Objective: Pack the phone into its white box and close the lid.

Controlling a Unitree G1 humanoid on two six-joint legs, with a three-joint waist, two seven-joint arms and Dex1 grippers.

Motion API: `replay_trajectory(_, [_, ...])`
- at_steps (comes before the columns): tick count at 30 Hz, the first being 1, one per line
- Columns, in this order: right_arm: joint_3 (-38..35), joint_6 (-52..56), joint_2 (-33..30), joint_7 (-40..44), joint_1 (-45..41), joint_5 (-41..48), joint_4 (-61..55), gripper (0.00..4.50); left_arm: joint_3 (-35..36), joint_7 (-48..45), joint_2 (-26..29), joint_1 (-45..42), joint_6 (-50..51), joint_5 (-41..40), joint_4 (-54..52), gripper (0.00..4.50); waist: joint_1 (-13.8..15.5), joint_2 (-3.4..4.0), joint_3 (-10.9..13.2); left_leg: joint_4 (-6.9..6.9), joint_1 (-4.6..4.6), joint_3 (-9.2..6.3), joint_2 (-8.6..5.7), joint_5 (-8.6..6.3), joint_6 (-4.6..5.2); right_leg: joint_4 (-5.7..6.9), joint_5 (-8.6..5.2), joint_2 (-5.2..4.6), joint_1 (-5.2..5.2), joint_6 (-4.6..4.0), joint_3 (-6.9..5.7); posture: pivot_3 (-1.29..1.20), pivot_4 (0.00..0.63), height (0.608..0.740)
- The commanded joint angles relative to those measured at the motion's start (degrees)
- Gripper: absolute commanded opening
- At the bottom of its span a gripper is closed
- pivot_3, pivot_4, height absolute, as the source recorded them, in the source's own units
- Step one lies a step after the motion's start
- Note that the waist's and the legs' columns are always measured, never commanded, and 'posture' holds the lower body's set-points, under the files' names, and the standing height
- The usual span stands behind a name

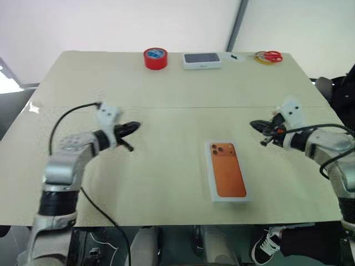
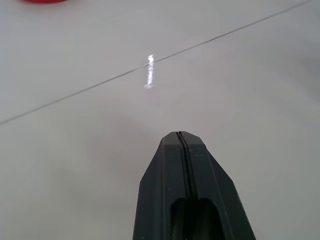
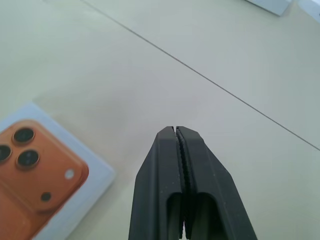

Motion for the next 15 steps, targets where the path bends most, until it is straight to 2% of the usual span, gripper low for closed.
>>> replay_trajectory(1, [-0.38, -3.67, 0.69, 1.81, -3.00, -1.19, 4.65, 0.06, 9.24, 0.65, 3.54, 3.90, -1.02, -2.96, -2.34, 0.00, 0.02, 0.00, 0.00, 0.01, 0.01, 0.02, 0.00, 0.00, 0.00, 0.00, 0.00, -0.01, 0.00, -0.02, 0.01, 0.00, 0.150, 0.732])
replay_trajectory(10, [1.51, -6.87, 2.32, 5.64, -4.80, -3.00, 9.98, 0.06, 15.54, 2.94, 6.41, 10.96, -1.04, -4.90, -3.86, 0.00, -0.14, 0.01, 0.00, 0.00, 0.05, 0.00, 0.01, 0.01, -0.02, 0.02, -0.01, -0.03, 0.04, -0.04, -0.02, 0.00, 0.150, 0.732])
replay_trajectory(15, [1.35, -6.26, 2.17, 6.89, -4.21, -3.20, 9.01, 0.06, 15.31, 4.53, 6.23, 11.78, -0.14, -6.34, -5.67, 0.00, -0.05, 0.02, 0.00, 0.00, 0.04, 0.00, 0.01, 0.01, -0.02, 0.03, 0.00, -0.04, 0.02, -0.02, -0.02, 0.00, 0.150, 0.732])
